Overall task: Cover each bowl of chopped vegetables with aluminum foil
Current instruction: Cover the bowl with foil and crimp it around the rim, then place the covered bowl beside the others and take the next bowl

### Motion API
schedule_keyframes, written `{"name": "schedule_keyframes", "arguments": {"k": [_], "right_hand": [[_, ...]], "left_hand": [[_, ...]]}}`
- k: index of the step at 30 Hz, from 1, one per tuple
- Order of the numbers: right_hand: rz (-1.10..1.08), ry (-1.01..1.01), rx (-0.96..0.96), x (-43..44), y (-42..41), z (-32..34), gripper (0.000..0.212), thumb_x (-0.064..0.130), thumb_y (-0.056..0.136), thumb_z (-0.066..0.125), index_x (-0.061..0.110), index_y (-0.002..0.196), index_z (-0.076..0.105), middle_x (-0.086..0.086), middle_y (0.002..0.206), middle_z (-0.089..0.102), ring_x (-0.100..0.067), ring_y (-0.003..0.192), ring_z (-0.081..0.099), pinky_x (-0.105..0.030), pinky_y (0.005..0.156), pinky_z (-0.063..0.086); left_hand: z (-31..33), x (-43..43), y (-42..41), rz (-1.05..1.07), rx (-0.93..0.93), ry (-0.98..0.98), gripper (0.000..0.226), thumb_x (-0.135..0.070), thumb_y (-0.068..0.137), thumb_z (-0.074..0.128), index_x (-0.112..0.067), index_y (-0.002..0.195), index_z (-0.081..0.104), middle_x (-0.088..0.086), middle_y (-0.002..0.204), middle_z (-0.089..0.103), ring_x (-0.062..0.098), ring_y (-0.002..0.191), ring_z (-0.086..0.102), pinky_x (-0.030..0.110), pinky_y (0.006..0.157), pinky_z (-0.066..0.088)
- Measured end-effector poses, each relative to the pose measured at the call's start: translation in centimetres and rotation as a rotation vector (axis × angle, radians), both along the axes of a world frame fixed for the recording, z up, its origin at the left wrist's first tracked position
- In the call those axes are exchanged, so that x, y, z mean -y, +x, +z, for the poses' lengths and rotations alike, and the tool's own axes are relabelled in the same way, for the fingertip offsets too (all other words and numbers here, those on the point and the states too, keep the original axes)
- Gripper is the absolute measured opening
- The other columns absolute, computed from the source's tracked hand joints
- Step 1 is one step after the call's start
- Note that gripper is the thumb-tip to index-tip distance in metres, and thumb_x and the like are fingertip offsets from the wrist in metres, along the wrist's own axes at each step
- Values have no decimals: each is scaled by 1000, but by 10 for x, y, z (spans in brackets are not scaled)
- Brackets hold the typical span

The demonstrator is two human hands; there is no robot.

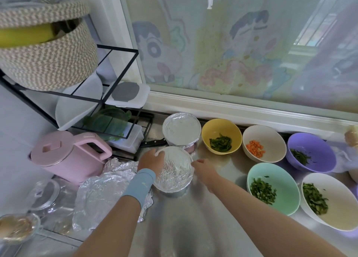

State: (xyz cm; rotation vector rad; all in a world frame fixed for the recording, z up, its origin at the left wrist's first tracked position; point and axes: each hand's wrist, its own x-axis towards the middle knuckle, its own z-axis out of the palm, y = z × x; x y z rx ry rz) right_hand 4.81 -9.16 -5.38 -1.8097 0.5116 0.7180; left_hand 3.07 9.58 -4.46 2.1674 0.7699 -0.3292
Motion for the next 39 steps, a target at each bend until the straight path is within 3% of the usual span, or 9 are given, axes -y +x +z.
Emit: {"name": "schedule_keyframes", "arguments": {"k": [2,6,10,14,23,30,35,37,39], "right_hand": [[-62,-52,6,12,9,0,26,24,86,53,14,110,52,-8,92,52,-22,77,48,-30,66,40],[-251,-53,-102,50,40,14,27,23,95,47,4,113,55,-9,95,60,-25,86,61,-37,73,53],[-383,-54,-307,77,66,15,28,29,95,49,13,118,51,-13,107,62,-32,95,64,-41,74,59],[-372,-36,-302,86,80,-2,25,22,97,47,14,120,51,-13,110,62,-33,91,67,-35,54,58],[-405,-122,-222,90,61,13,15,12,92,50,2,100,59,-17,76,71,-26,54,70,-37,60,62],[-185,-308,155,106,16,48,28,27,85,42,20,108,54,-7,87,64,-26,74,67,-42,67,62],[266,-440,54,121,-19,74,24,23,96,40,5,110,49,-14,109,63,-32,74,71,-37,66,62],[264,-370,59,127,-34,75,38,23,94,43,20,131,36,-13,109,57,-35,68,68,-35,51,59],[349,-333,3,130,-46,76,42,22,93,42,26,134,33,-12,104,54,-38,71,68,-37,49,59]], "left_hand": [[7,9,4,-12,91,88,54,-46,86,42,-26,135,52,2,134,54,26,115,56,45,97,48],[24,48,33,-125,280,96,37,-30,92,49,-27,129,56,-2,135,50,20,121,50,43,103,43],[22,93,64,-330,134,-63,40,-36,92,47,-28,131,52,-3,133,47,22,116,53,44,97,49],[10,115,79,-469,11,-29,50,-43,88,46,-24,135,48,4,129,48,29,112,55,47,95,50],[5,113,72,-193,266,-142,50,-26,95,54,-29,143,38,-4,143,41,15,117,50,39,101,48],[38,114,50,-174,234,-219,49,-50,98,39,-40,146,33,-7,142,47,24,121,52,43,99,46],[39,112,21,-409,43,-106,41,-52,99,30,-26,120,54,2,121,54,19,100,50,32,87,38],[34,111,8,-450,-32,-115,59,-64,90,29,-28,133,48,-2,126,57,23,102,57,36,89,46],[23,110,-5,-415,-152,-142,82,-75,78,32,-27,144,40,4,134,56,34,111,59,45,92,51]]}}
